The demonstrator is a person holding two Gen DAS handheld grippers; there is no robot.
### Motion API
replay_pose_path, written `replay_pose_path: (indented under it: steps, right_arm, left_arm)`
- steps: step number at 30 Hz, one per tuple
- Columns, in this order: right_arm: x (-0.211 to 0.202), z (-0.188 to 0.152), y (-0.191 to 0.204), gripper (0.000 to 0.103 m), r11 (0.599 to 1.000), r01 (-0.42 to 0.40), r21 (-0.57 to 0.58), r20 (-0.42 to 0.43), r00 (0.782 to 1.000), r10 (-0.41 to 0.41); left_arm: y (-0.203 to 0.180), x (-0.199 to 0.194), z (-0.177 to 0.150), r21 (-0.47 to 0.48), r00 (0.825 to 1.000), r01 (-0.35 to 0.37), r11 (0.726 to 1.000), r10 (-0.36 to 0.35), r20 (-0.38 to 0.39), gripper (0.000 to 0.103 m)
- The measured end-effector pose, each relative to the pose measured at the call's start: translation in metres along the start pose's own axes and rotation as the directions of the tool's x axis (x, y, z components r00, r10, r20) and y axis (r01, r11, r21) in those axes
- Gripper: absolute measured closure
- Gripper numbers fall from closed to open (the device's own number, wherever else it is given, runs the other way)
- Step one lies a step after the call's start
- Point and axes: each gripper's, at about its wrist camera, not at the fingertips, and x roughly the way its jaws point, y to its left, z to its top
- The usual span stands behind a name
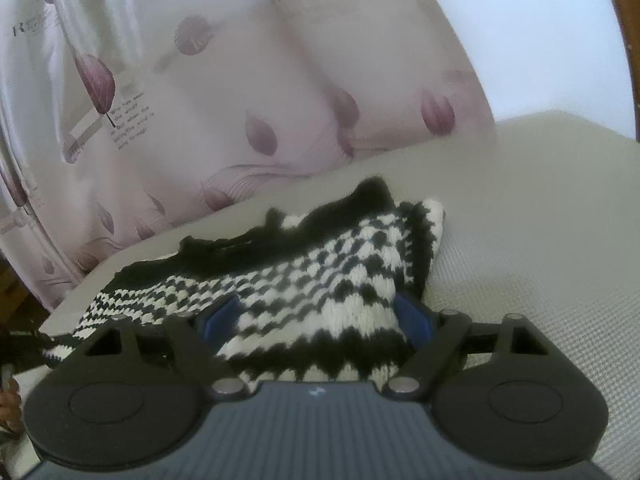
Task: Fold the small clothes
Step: 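Lower the folded hem onto the cardigan and open both grippers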
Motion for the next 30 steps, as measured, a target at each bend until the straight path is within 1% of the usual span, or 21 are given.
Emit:
replay_pose_path:
  steps: [1,2,3,4,5,6,7,10,12,14,15,16,17,18,19,21,22,24,26,28,30]
  right_arm:
    - [0.001,0.0,0.0,0.018,1.0,0.003,0.002,-0.006,1.0,-0.003]
    - [0.002,0.0,0.0,0.018,1.0,0.008,0.004,-0.01,1.0,-0.008]
    - [0.002,0.0,0.0,0.018,1.0,0.006,0.007,-0.014,1.0,-0.006]
    - [0.001,0.0,-0.002,0.018,1.0,0.001,0.01,-0.014,1.0,-0.001]
    - [0.0,0.0,-0.003,0.018,1.0,-0.002,0.018,-0.008,1.0,0.002]
    - [-0.002,-0.001,-0.005,0.018,0.999,-0.007,0.031,0.002,1.0,0.007]
    - [-0.005,-0.001,-0.007,0.018,0.999,-0.016,0.047,0.021,1.0,0.015]
    - [-0.018,-0.003,-0.01,0.018,0.997,-0.014,0.077,0.092,0.996,0.007]
    - [-0.024,-0.003,-0.007,0.019,0.998,0.019,0.062,0.118,0.993,-0.026]
    - [-0.025,-0.002,0.001,0.033,0.999,0.037,0.007,0.113,0.993,-0.037]
    - [-0.021,-0.002,0.005,0.051,0.998,0.063,-0.025,0.079,0.995,-0.061]
    - [-0.013,-0.002,0.007,0.065,0.993,0.108,-0.053,0.02,0.994,-0.107]
    - [-0.007,-0.002,0.007,0.066,0.989,0.135,-0.063,-0.034,0.99,-0.138]
    - [-0.008,-0.003,0.005,0.066,0.99,0.127,-0.059,-0.048,0.99,-0.13]
    - [-0.011,-0.004,0.004,0.067,0.991,0.117,-0.062,-0.056,0.991,-0.121]
    - [-0.014,-0.007,0.001,0.067,0.99,0.109,-0.089,-0.106,0.987,-0.119]
    - [-0.018,-0.008,-0.001,0.067,0.99,0.103,-0.093,-0.112,0.987,-0.113]
    - [-0.021,-0.003,-0.011,0.063,0.99,0.125,-0.062,-0.122,0.984,-0.132]
    - [-0.027,0.005,-0.017,0.063,0.994,0.106,-0.008,-0.092,0.99,-0.106]
    - [-0.033,0.017,-0.009,0.062,0.994,0.108,-0.022,-0.023,0.994,-0.109]
    - [-0.031,0.03,0.001,0.063,0.995,0.089,-0.051,0.034,0.996,-0.087]
  left_arm:
    - [-0.001,0.0,0.004,0.001,1.0,0.006,1.0,-0.006,-0.003,0.084]
    - [-0.004,-0.001,0.006,0.011,1.0,-0.003,1.0,0.003,0.008,0.075]
    - [-0.007,-0.002,0.008,0.027,1.0,-0.014,1.0,0.013,0.02,0.061]
    - [-0.011,-0.005,0.012,0.043,0.999,-0.022,0.999,0.021,0.039,0.052]
    - [-0.014,-0.008,0.015,0.053,0.998,-0.026,0.998,0.023,0.06,0.037]
    - [-0.018,-0.01,0.019,0.06,0.996,-0.026,0.998,0.021,0.081,0.027]
    - [-0.022,-0.01,0.024,0.069,0.995,-0.026,0.997,0.019,0.098,0.025]
    - [-0.036,0.002,0.036,0.089,0.996,0.009,0.996,-0.017,0.084,0.024]
    - [-0.049,0.015,0.037,0.12,0.997,0.024,0.993,-0.033,0.072,0.024]
    - [-0.062,0.033,0.033,0.173,0.997,-0.023,0.985,0.01,0.075,0.026]
    - [-0.063,0.042,0.029,0.186,0.997,-0.053,0.981,0.042,0.064,0.032]
    - [-0.06,0.047,0.025,0.184,0.997,-0.069,0.98,0.061,0.049,0.036]
    - [-0.056,0.054,0.021,0.172,0.997,-0.076,0.982,0.073,0.026,0.045]
    - [-0.05,0.058,0.017,0.16,0.997,-0.082,0.984,0.081,0.014,0.048]
    - [-0.045,0.055,0.013,0.158,0.997,-0.076,0.984,0.071,0.038,0.048]
    - [-0.042,0.05,0.012,0.156,0.997,-0.071,0.985,0.066,0.043,0.047]
    - [-0.042,0.05,0.011,0.16,0.997,-0.073,0.984,0.066,0.045,0.047]
    - [-0.043,0.049,0.009,0.171,0.996,-0.078,0.982,0.07,0.05,0.042]
    - [-0.046,0.05,0.007,0.189,0.996,-0.082,0.979,0.073,0.054,0.036]
    - [-0.047,0.049,0.006,0.184,0.995,-0.093,0.978,0.082,0.064,0.03]
    - [-0.046,0.049,0.006,0.178,0.995,-0.087,0.98,0.077,0.063,0.026]
